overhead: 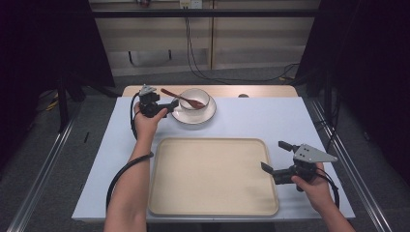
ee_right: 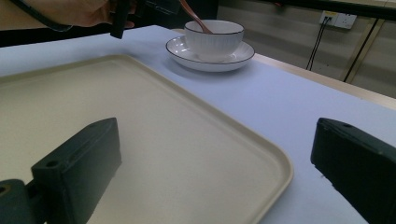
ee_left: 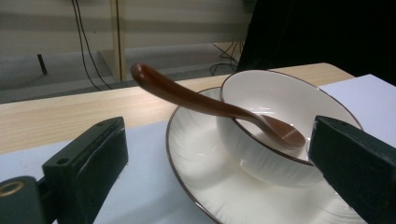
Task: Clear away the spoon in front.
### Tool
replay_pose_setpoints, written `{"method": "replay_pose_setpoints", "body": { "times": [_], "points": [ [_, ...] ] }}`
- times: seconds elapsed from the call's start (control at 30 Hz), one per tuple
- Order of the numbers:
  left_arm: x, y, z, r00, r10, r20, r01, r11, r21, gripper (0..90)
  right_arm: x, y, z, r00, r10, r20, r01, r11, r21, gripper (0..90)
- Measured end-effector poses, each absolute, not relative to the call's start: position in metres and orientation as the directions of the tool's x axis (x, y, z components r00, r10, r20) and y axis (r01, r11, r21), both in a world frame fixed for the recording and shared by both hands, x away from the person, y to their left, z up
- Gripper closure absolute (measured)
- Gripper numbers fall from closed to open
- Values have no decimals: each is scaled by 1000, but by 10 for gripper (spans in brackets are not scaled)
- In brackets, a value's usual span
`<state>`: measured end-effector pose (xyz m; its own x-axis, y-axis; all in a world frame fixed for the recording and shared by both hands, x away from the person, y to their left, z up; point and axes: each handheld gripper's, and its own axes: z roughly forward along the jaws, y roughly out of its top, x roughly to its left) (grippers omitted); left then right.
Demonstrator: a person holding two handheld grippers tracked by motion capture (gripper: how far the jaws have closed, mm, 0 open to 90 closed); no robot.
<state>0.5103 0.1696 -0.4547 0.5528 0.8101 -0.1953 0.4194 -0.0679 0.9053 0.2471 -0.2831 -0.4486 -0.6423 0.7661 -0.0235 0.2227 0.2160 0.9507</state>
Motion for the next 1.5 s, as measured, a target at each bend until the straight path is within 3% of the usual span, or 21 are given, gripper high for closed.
{"method": "replay_pose_setpoints", "body": {
  "times": [0.57, 0.8, 1.03, 1.5],
  "points": [
    [522, 163, -455, 560, 804, -199, 418, -67, 906, 99, 247, -282, -450, -644, 764, -27, 229, 227, 947, 15],
    [526, 161, -458, 564, 800, -206, 418, -61, 906, 203, 247, -282, -451, -650, 759, -28, 234, 235, 943, 15],
    [526, 158, -456, 562, 796, -223, 414, -38, 909, 230, 246, -282, -451, -654, 756, -27, 235, 236, 943, 15],
    [525, 150, -453, 572, 781, -249, 392, 7, 920, 368, 246, -282, -451, -652, 758, -28, 233, 236, 943, 15]
  ]
}}
